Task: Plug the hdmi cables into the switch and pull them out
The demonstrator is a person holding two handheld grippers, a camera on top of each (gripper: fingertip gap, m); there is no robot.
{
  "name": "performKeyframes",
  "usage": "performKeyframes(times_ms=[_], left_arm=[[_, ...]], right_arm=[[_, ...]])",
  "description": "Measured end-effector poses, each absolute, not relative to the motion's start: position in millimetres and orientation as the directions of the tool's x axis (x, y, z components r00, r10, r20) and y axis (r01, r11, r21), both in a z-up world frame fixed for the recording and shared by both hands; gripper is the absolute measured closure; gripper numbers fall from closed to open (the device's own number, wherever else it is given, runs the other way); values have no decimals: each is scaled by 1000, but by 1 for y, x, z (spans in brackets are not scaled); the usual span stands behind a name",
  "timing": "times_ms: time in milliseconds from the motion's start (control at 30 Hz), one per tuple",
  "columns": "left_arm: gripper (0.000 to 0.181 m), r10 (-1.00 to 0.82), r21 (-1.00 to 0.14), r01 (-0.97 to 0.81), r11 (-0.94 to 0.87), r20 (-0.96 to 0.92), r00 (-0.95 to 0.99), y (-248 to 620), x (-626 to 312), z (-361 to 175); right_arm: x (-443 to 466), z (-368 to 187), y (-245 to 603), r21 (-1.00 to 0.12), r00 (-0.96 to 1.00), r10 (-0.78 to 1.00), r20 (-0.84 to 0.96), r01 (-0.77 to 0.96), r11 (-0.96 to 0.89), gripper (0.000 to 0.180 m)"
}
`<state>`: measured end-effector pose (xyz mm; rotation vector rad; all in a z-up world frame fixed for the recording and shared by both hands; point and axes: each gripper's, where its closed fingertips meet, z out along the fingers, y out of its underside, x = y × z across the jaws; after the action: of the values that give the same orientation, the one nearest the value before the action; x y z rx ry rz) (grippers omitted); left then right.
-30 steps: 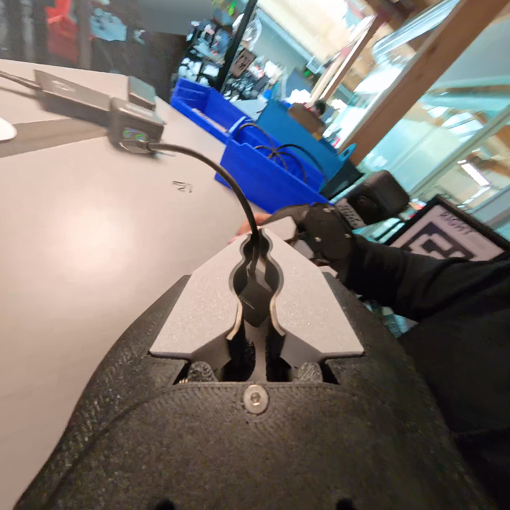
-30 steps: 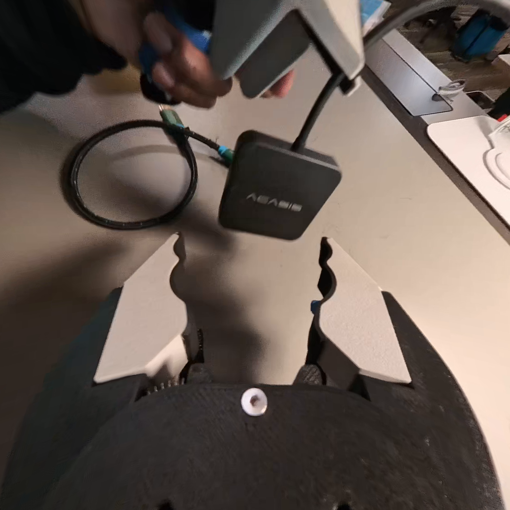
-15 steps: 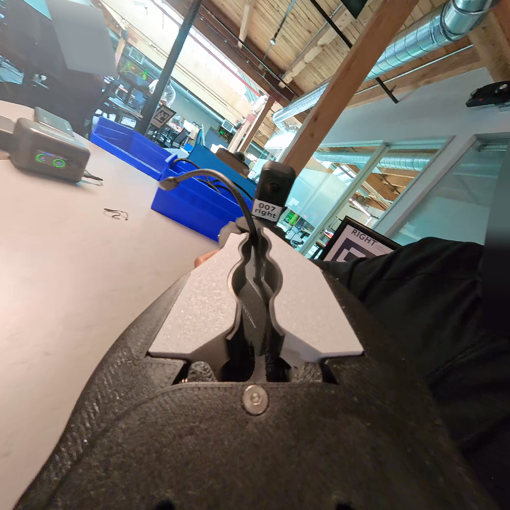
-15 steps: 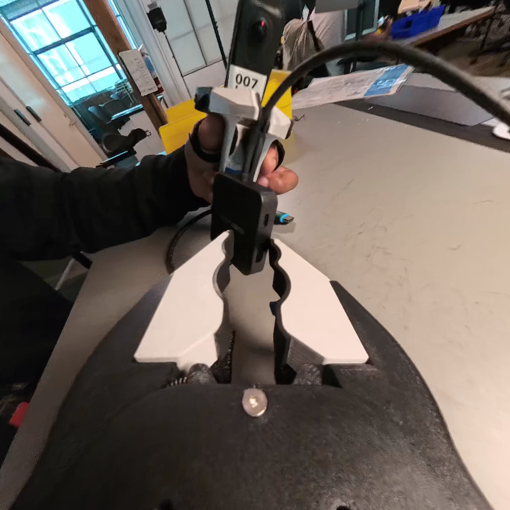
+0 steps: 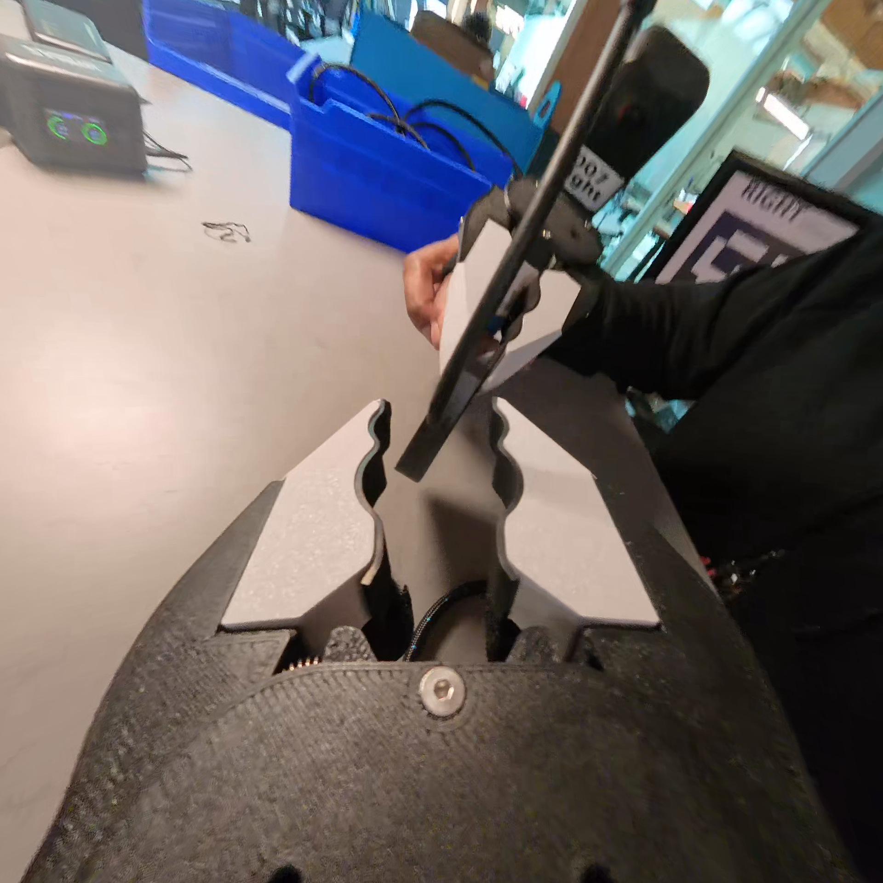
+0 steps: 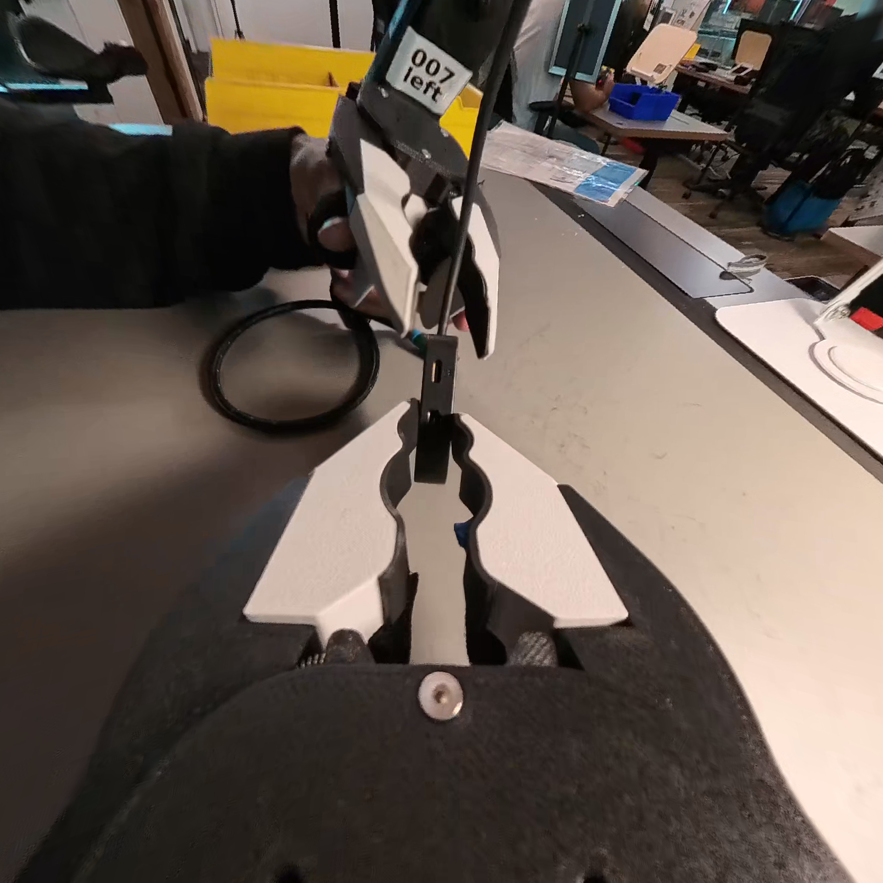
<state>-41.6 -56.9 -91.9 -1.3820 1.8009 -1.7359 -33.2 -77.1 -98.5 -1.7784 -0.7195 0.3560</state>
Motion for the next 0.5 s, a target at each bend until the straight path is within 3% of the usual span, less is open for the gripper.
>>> performKeyframes(times_ms=[133, 200, 233, 333, 500], left_arm=[[135, -790, -885, -465, 9, 279, -546, -77, -45, -109], [157, -830, -885, -459, 81, 195, -522, -72, -40, -116], [160, -829, -887, -450, 102, 174, -532, -72, -40, -116], [163, -819, -905, -418, 85, 176, -546, -71, -41, -110], [167, -818, -930, -365, 40, 179, -546, -65, -42, -98]], right_arm=[[-37, -101, -78, -931, 756, 638, 147, 324, -170, 167], [-40, -100, -80, -929, 743, 645, 180, 344, -136, 167], [-40, -99, -80, -930, 744, 640, 194, 347, -121, 167], [-36, -95, -77, -940, 760, 623, 183, 322, -117, 162], [-27, -98, -77, -940, 758, 629, 173, 317, -124, 139]])
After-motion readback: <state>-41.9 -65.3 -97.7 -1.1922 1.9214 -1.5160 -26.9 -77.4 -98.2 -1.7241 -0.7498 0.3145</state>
